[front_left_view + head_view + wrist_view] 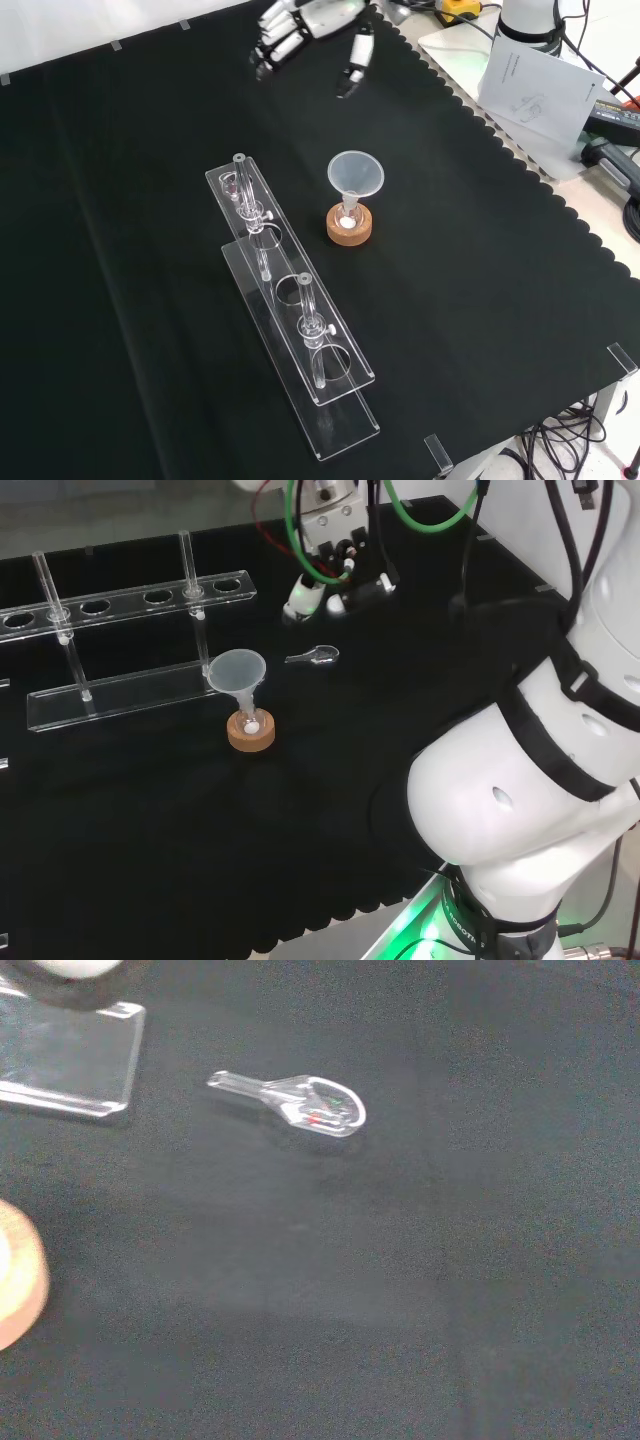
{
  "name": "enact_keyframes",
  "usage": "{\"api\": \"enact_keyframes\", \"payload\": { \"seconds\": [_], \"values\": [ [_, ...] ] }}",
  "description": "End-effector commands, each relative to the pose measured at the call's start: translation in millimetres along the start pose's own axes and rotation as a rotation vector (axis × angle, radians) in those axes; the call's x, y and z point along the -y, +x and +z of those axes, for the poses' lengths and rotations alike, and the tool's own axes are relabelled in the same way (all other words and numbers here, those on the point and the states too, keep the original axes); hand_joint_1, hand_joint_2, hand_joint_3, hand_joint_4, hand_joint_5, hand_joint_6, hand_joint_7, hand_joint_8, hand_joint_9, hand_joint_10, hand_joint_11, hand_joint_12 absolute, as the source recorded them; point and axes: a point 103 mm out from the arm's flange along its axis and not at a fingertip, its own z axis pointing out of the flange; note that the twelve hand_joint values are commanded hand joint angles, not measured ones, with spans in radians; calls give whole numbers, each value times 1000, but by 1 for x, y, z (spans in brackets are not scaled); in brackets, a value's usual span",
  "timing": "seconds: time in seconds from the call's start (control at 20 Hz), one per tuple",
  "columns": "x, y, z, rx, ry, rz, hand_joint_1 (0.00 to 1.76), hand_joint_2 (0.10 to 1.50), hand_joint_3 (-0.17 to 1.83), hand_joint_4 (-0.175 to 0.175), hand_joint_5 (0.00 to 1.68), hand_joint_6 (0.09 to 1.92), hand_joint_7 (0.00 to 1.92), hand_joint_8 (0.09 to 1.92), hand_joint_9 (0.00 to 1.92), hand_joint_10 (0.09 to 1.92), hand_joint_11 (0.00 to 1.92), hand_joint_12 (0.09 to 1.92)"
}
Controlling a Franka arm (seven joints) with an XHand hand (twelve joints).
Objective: Remove the funnel from the round-bottom flask.
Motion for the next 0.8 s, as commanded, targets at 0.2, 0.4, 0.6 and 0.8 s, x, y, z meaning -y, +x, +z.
{"api": "enact_keyframes", "payload": {
  "seconds": [0.2,0.4,0.6,0.8],
  "values": [
    [48,53,-9,36,31,-47,629,644,354,11,161,87,8,635,248,721,233,1477],
    [56,67,-7,53,46,-68,573,653,301,19,98,87,0,496,173,750,211,1489],
    [60,82,-9,83,44,-90,560,661,273,18,78,87,0,442,142,765,198,1496],
    [59,96,-8,115,47,-122,562,670,255,17,74,87,0,410,122,775,189,1501]
  ]
}}
